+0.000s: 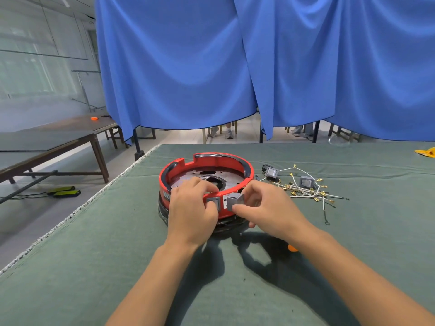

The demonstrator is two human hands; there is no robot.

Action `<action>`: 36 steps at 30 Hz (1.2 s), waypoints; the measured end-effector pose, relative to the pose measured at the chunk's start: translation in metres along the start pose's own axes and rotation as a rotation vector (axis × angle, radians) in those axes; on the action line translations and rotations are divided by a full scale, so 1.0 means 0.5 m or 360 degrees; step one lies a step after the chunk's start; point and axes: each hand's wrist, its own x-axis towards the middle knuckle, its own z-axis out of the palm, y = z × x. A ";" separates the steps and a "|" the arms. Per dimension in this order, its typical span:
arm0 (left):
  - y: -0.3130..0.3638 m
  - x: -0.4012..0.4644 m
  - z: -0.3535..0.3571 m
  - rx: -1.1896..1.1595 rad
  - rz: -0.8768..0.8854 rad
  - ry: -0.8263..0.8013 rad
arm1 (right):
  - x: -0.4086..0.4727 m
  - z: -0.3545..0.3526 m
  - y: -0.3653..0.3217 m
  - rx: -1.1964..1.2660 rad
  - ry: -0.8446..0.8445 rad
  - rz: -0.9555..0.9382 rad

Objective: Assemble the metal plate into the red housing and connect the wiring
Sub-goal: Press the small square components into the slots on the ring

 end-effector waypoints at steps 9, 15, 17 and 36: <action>0.004 0.001 0.000 -0.0006 0.0001 -0.0027 | -0.004 0.013 0.000 -0.0081 0.0070 -0.0074; 0.011 -0.001 0.002 -0.0011 0.0056 -0.0079 | -0.010 0.025 0.003 -0.0231 0.0232 -0.0172; 0.012 -0.002 0.003 -0.0013 0.0068 -0.0093 | -0.011 0.026 0.004 -0.0283 0.0279 -0.0208; 0.009 0.005 -0.003 -0.0208 0.0131 -0.0036 | 0.008 -0.014 0.015 -0.0244 0.0189 -0.0276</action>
